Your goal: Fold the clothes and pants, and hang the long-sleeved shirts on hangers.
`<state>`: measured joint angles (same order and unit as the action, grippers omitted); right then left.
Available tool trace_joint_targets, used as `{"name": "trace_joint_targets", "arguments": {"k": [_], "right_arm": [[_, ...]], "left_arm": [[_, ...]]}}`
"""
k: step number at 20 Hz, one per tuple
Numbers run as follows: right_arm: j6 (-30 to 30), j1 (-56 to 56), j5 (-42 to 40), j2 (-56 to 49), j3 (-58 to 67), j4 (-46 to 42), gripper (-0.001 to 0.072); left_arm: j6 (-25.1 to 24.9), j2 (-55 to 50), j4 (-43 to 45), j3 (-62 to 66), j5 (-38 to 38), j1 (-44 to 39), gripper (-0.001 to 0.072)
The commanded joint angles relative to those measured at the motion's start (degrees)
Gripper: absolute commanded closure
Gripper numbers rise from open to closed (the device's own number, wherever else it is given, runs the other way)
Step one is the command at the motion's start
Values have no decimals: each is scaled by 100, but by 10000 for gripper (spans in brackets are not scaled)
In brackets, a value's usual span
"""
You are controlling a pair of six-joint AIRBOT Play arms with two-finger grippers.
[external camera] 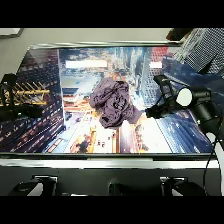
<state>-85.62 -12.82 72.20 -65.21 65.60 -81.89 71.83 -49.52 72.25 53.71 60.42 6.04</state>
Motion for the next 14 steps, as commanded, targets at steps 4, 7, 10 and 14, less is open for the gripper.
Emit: {"name": "trace_joint_targets", "arguments": {"k": [4,7,10,14], "right_arm": [[11,-7,2,4,-2,0,675],[11,-4,2,4,-2,2,675],[11,-4,2,4,-2,0,675],[11,-4,2,4,-2,0,675]], "left_arm": [[0,-4,0,2,-2,4,680],[0,-17,0,2,-173,4,680],[0,-20,0,2,-240,4,679],[0,-39,0,-9,-538,2,633]]}}
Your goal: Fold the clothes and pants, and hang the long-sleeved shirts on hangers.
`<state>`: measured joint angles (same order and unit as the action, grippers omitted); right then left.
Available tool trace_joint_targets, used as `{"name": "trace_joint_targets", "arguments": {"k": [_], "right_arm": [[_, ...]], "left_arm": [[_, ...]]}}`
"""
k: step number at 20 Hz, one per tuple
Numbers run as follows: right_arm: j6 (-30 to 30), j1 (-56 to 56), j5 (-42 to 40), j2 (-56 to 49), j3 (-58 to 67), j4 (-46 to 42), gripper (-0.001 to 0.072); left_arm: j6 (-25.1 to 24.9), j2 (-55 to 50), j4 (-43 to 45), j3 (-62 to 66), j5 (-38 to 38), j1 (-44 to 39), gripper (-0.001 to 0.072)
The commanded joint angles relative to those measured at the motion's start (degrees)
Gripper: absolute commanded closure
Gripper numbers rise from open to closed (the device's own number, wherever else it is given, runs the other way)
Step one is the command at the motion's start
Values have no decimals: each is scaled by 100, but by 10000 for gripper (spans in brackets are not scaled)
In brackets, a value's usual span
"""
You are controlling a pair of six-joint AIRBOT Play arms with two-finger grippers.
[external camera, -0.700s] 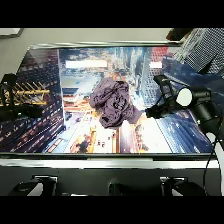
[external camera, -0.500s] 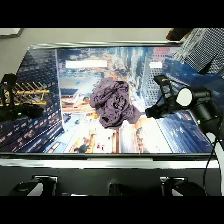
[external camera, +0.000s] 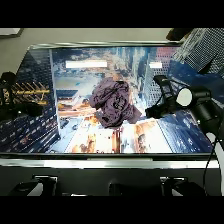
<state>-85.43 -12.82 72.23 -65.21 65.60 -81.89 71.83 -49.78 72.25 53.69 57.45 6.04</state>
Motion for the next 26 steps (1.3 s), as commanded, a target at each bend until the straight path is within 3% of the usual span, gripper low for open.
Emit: {"name": "trace_joint_targets", "arguments": {"k": [1,2,3,4,5,7,9,10,11,14,15,17,19,24,25,26], "right_arm": [[-9,-7,0,4,-2,0,675],[-11,-4,-2,4,-2,2,675],[-9,-7,-28,4,-2,2,675],[-9,-4,-101,2,-2,9,675],[-9,-4,-245,4,-2,26,675],[-11,-4,-426,4,-2,17,675],[-15,-7,-426,4,-2,50,668],[-83,-7,-380,4,-2,96,584],[-249,-4,-369,-11,-15,83,424],[-1005,-4,-870,-111,-636,286,143],[-1176,-4,-1224,-186,-957,525,89],[-1182,-4,-1980,-476,-1432,1290,86],[-966,-4,-2533,-994,-1515,2004,31],[-219,-4,-3407,-2015,-1513,3268,34],[-72,-7,-3477,-2103,-1513,3456,37],[26,-7,-3528,-2144,-1513,3587,107]], "left_arm": [[0,-15,-2,-24,-323,2,629],[0,-26,0,-24,-374,2,565],[0,-50,0,-24,-420,4,391],[26,-74,0,-24,-404,4,149],[101,-98,-17,-24,-398,-4,-13],[297,-186,-22,-24,-409,-7,-13],[852,-332,-26,-24,-411,-7,-13],[1062,-426,-28,-24,-413,-9,-13],[1182,-553,-138,-24,-415,-9,-13],[1174,-1001,-885,-24,-538,-9,-13],[1174,-1172,-1147,-24,-664,-9,-13],[1174,-1471,-1657,-22,-977,-9,-13],[1174,-1720,-2046,-20,-1226,-9,-13],[1163,-2146,-2570,-20,-1355,-20,-13],[1036,-2205,-2723,-20,-1355,-52,-13],[846,-2264,-2876,-20,-1357,-107,-13]]}}
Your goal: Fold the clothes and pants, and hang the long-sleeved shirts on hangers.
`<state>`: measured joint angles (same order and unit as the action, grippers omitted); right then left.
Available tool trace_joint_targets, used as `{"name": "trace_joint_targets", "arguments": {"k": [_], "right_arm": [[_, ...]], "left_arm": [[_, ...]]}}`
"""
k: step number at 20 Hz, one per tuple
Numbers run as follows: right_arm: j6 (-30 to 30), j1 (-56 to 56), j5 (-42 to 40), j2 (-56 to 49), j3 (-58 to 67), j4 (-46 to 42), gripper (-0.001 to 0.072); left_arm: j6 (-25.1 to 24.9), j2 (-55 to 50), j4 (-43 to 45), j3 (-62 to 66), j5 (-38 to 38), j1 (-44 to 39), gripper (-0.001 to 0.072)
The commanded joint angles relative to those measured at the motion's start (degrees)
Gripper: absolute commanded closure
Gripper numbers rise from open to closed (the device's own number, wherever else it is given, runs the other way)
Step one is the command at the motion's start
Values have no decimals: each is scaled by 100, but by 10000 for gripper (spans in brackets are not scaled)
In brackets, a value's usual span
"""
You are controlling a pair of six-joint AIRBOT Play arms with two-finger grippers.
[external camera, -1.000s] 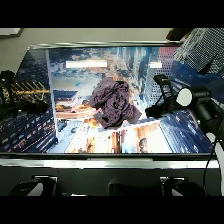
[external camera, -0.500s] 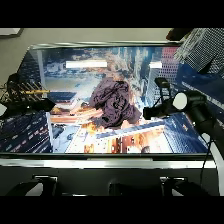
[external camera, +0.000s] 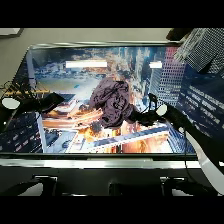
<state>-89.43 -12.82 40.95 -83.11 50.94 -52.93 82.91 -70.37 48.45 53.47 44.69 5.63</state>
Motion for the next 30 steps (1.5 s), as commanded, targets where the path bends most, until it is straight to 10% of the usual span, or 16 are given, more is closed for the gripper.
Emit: {"name": "trace_joint_targets", "arguments": {"k": [1,2,3,15,16,18,22,30], "right_arm": [[479,-4,-428,-358,-42,710,247],[481,20,-356,-308,-42,686,539],[476,46,-262,-212,-42,601,673],[-295,37,901,870,-42,-343,673],[-297,37,914,870,-42,-330,673],[-387,37,881,894,-42,-271,673],[-894,190,988,1224,680,-1001,674],[-1285,328,2588,1401,6022,-4140,674]], "left_arm": [[-481,-286,-710,2,-81,-157,-13],[-660,-385,-944,2,-83,-262,-13],[-863,-516,-1193,4,-87,-396,-13],[-2765,-2457,-4321,658,-828,-1672,-13],[-2765,-2579,-4336,782,-916,-1718,32],[-2785,-2708,-4334,957,-920,-1735,683],[-2999,-2302,-4164,1641,-815,-1357,687],[-208,-149,125,4758,-542,-208,687]]}}
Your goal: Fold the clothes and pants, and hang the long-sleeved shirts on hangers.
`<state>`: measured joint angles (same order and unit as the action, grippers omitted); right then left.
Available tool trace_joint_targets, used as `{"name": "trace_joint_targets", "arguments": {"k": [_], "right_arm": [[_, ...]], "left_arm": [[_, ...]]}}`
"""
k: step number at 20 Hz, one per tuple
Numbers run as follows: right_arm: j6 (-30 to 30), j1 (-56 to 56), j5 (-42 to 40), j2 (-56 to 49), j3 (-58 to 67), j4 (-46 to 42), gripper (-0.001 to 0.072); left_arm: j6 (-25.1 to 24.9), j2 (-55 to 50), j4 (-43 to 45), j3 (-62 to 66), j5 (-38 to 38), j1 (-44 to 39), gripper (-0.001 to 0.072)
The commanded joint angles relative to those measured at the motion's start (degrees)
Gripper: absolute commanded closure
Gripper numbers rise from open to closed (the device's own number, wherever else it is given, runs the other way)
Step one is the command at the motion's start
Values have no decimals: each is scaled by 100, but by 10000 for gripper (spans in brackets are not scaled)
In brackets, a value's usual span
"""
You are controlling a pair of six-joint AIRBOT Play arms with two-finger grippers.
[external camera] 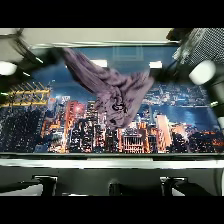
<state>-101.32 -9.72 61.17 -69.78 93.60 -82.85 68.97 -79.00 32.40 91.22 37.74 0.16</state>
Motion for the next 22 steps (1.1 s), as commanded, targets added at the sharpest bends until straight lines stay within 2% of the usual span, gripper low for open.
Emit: {"name": "trace_joint_targets", "arguments": {"k": [1,3,6,8,11,13,16,18,22], "right_arm": [[-96,17,651,168,2328,-1384,674],[-164,17,553,619,2846,-1576,674],[-247,17,647,1587,2844,-1598,674],[-247,17,844,2127,2844,-1600,674],[-378,17,861,2754,2844,-1600,674],[-566,17,863,2883,2844,-1600,674],[-616,17,925,2645,2839,-1600,674],[-704,17,1279,2227,2828,-1600,674],[-625,17,2192,1191,2096,-1582,674]], "left_arm": [[1488,1025,2184,1228,328,450,686],[1919,1694,2914,1412,557,616,686],[2026,2686,3676,1405,846,774,685],[2428,3230,4135,1405,1097,809,685],[3115,3792,4999,1405,1652,809,685],[3209,3934,5281,1405,1781,809,685],[3202,3683,5243,1401,1775,804,685],[3187,3154,5136,1401,1770,780,685],[2350,1453,4107,1401,1388,494,685]]}}
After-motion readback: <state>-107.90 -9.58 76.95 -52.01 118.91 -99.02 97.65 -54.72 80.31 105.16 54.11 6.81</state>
